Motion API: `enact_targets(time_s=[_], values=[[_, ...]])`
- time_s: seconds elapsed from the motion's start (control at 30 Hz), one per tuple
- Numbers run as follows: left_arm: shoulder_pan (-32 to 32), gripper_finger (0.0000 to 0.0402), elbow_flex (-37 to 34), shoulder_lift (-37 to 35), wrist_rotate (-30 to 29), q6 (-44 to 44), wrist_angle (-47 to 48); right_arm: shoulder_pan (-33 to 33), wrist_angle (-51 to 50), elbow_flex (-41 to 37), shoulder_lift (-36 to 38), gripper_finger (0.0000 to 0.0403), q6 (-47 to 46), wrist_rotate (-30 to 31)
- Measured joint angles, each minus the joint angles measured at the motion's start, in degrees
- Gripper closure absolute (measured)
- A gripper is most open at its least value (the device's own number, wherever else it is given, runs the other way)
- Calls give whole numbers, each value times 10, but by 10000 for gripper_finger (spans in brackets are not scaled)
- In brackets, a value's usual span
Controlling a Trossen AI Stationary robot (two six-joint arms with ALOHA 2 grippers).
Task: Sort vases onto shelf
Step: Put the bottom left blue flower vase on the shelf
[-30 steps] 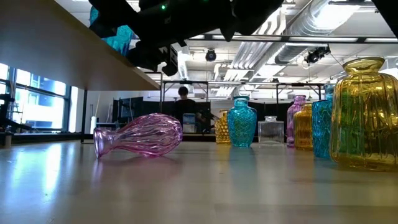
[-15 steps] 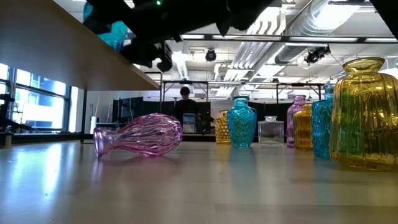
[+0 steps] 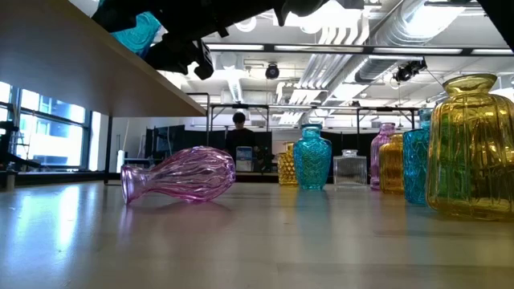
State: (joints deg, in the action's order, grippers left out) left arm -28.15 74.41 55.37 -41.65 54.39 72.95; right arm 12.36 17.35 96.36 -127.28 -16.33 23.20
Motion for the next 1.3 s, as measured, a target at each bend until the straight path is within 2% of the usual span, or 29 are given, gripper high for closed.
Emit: enact_targets(time_s=[0.23,0.43,1.03,1.2,1.3], values=[[0,232,0,0,-1,0,0,-15,-19,1,2,116,-37,-55],[0,232,0,0,-1,0,0,-23,-25,1,2,116,-42,-73],[0,232,0,0,-1,-1,0,-23,-20,1,2,116,-110,-73],[0,232,0,0,-1,-1,0,-23,-41,2,2,116,-108,-39],[0,232,0,0,-1,-1,0,-24,-46,2,3,115,-112,-48]])
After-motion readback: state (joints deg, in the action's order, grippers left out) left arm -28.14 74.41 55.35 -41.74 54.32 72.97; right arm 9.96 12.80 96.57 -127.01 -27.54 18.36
